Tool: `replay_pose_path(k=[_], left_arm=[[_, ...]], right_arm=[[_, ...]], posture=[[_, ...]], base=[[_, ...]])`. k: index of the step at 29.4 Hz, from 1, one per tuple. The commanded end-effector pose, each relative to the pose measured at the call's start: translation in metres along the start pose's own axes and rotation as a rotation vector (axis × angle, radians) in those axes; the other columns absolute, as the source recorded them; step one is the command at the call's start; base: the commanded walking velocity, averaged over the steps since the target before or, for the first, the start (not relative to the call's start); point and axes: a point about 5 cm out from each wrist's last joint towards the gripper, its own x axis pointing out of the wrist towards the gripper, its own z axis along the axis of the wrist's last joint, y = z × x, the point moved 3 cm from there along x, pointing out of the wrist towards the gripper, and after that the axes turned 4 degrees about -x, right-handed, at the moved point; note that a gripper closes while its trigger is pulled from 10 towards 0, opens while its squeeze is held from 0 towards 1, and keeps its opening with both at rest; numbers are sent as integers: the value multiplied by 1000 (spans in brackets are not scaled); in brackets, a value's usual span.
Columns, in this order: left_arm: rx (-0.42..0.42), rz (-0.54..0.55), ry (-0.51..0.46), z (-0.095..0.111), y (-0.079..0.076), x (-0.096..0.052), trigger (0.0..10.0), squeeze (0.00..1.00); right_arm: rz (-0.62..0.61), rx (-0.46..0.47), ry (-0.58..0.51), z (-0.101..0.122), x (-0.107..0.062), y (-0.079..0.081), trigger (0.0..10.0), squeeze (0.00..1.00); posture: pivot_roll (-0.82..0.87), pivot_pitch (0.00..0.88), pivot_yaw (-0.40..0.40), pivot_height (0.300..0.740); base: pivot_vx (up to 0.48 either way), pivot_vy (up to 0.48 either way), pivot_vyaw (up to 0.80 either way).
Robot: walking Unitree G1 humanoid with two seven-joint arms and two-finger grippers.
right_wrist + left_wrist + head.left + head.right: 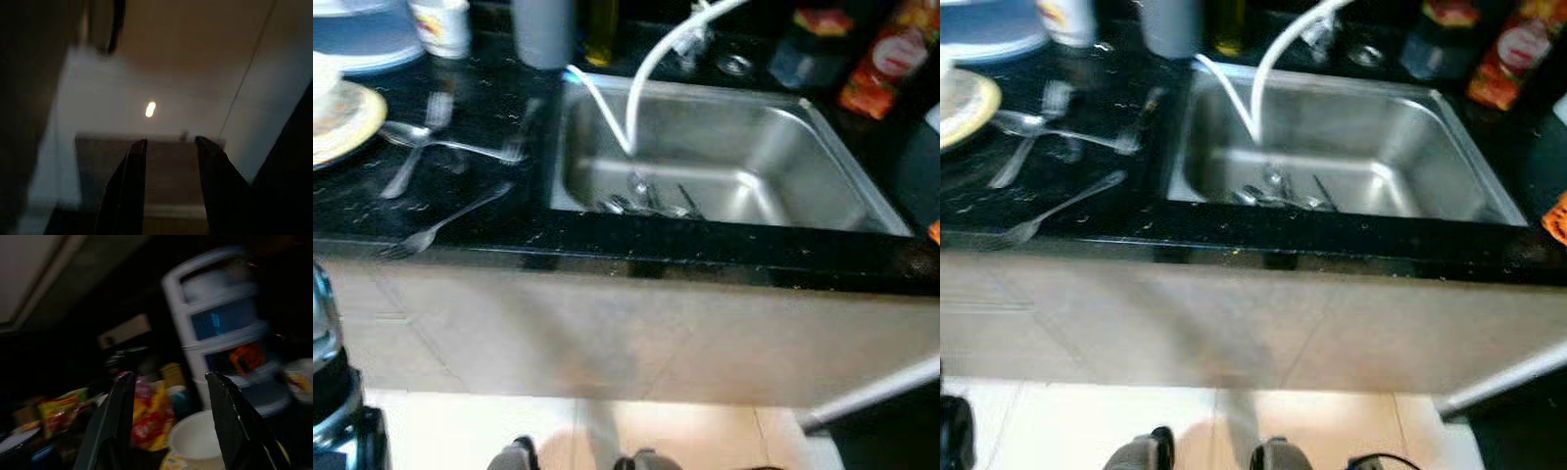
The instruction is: Kitchen organization
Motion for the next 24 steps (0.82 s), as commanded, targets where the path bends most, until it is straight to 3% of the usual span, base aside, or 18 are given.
replay_pose_path(k=[1,8,10,14,16,17,19,24], left_arm=[[-30,-40,45,-8,-10,-6,10000,0],[-127,-41,141,-25,-15,-19,10000,0],[-260,-98,204,-36,-25,-30,10000,0],[-317,-140,239,-43,-33,-37,10000,0],[-480,-215,305,-50,-51,-50,10000,0],[-480,-215,305,-50,-51,-50,10000,0],[-578,-322,298,-46,-69,-64,10000,0],[-814,-359,359,-52,-81,-85,10000,0]], right_arm=[[4,12,37,-14,-1,1,10000,0],[3,7,39,-14,-1,-1,10000,0],[3,2,41,-15,-1,-2,10000,0],[4,0,41,-15,-1,-2,10000,0],[3,-2,41,-14,-1,-3,10000,0],[3,-2,41,-14,-1,-3,10000,0],[2,-2,40,-14,-1,-4,10000,0],[4,-1,40,-13,-1,-4,10000,0]], posture=[[172,152,-89,740],[176,158,-95,740],[176,161,-99,740],[176,161,-100,740],[174,162,-101,740],[174,162,-101,740],[172,164,-100,740],[169,163,-99,740]], base=[[0,0,0],[0,0,0],[0,0,0],[0,0,0],[0,0,0],[0,0,0],[0,0,0],[0,0,0]])
